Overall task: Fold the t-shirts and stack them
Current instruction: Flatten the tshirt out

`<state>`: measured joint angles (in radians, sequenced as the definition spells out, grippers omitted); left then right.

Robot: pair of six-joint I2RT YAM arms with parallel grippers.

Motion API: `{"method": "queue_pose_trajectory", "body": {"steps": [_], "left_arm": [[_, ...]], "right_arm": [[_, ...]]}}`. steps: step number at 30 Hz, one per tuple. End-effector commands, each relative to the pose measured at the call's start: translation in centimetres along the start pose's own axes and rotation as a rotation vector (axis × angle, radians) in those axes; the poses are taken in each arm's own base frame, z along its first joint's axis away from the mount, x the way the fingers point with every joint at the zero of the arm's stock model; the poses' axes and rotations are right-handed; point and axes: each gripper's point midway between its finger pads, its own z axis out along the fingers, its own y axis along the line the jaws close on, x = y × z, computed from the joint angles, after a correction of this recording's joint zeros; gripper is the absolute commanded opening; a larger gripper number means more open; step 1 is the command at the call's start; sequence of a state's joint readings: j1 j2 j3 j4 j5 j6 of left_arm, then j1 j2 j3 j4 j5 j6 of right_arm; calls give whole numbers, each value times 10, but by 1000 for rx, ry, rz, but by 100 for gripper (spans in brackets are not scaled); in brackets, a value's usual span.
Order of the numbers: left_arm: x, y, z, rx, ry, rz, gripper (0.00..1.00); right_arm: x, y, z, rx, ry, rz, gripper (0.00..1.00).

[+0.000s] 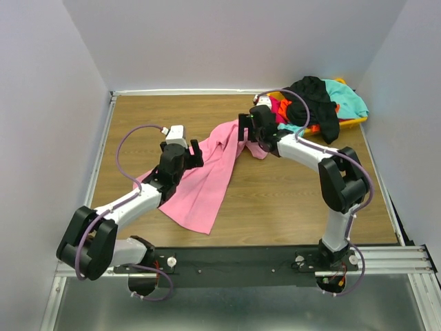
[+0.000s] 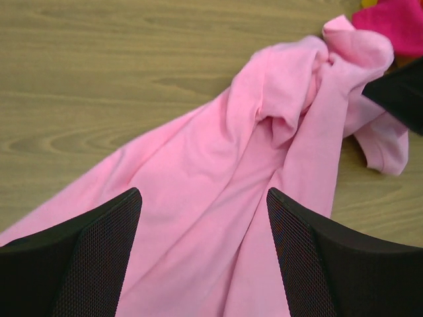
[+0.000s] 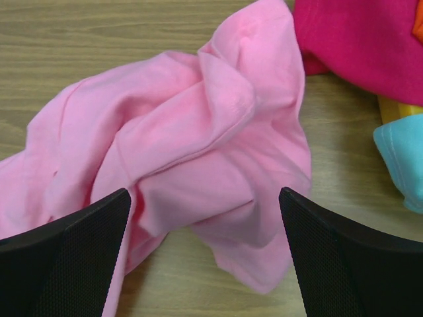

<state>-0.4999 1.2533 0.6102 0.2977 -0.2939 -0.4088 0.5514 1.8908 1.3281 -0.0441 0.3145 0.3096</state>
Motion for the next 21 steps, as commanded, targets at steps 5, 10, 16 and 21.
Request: {"method": "queue_pose_trajectory", "body": {"steps": [5, 10, 16, 21], "left_arm": [[35, -3, 0, 24, 71, -92, 82], [63, 16, 4, -81, 141, -113, 81], [79, 26, 20, -178, 207, -99, 77], [91, 39, 31, -275, 253, -62, 77]], "right_arm": [[13, -13, 32, -41, 32, 76, 93], [22, -12, 34, -58, 52, 78, 81], [22, -9, 29, -84, 50, 88, 80], [30, -8, 32, -100, 67, 88, 80]]}}
